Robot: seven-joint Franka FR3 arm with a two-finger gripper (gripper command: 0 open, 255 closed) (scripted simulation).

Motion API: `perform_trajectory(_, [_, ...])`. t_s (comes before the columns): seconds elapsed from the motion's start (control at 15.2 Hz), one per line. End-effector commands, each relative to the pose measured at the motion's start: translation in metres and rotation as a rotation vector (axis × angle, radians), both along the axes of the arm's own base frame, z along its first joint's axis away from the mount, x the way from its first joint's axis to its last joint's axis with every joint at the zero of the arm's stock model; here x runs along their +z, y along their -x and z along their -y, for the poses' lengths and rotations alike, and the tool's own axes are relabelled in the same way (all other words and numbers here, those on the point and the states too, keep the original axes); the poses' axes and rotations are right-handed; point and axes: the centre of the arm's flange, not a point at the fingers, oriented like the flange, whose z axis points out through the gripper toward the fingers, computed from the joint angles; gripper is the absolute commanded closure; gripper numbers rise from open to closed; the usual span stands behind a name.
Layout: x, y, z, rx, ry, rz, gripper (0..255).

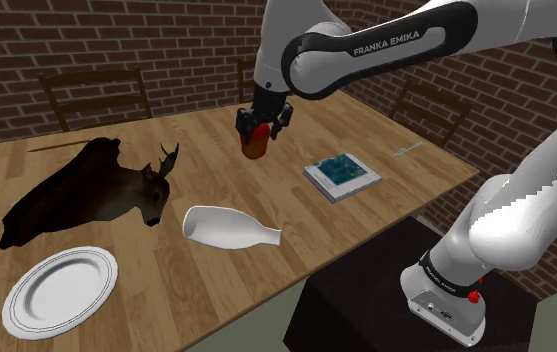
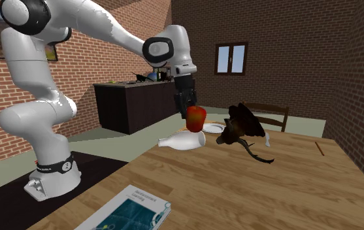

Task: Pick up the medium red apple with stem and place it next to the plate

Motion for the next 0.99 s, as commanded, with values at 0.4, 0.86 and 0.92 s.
perform_trajectory(0.4, [0.002,0.02,-0.104,-0.002,0.0,0.0,255])
perform_trajectory(0.86, [0.002,0.037,-0.194,-0.002,0.0,0.0,255])
perform_trajectory(0.92, [0.002,0.039,-0.207,-0.002,0.0,0.0,255])
